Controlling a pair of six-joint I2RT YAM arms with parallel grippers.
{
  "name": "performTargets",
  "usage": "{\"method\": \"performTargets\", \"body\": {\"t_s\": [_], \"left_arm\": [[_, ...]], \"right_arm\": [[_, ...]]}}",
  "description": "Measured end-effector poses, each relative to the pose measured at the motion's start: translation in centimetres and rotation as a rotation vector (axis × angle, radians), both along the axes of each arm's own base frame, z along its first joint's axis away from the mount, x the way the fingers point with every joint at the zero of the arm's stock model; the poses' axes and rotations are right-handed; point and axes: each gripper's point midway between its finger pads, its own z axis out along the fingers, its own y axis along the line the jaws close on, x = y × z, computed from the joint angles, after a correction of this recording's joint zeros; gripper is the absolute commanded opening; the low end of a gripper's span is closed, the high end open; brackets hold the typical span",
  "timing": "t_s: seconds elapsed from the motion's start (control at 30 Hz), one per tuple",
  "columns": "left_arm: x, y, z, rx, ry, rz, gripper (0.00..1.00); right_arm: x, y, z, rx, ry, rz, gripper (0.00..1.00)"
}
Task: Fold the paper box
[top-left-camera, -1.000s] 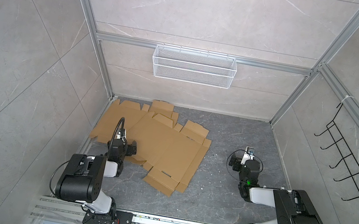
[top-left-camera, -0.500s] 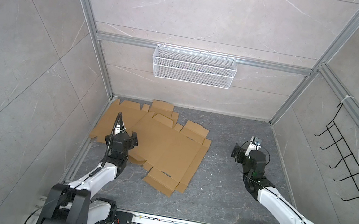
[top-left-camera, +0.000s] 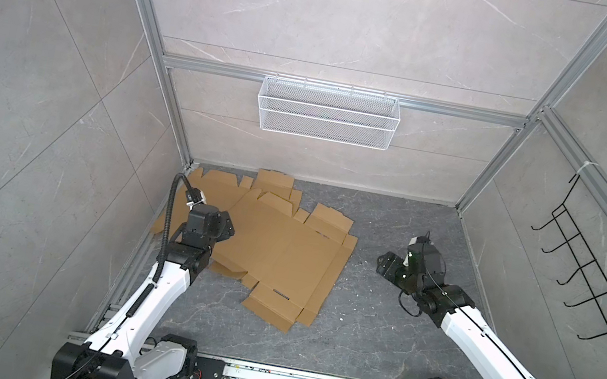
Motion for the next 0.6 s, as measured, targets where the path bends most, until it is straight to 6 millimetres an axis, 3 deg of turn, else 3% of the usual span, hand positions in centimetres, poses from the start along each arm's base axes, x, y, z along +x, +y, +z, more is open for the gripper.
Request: {"method": "performTargets", "body": {"t_s": [0.13, 0.27, 0.37, 0.6], "left_arm": [[-0.4, -6.7, -2.1, -0.034, 0.073, -0.211, 0.82], [-1.3, -12.6, -4.6, -0.072, 0.148, -0.386, 0.81], [-1.4, -14.4, -5.5, -0.097, 0.168, -0.438, 0.78], [-0.8, -16.2, -6.2, -0.143, 0.157, -0.487, 0.72]], "right_arm": [[-3.3, 4.8, -4.2, 0.106, 0.156, 0.068, 0.61], [-4.0, 7.8, -7.1, 0.176, 0.251, 0.086, 0.59], [-3.8, 9.3, -8.7, 0.225, 0.29, 0.09, 0.6], [-2.5, 11.6, -11.4, 0.303, 0.33, 0.089, 0.59]]}}
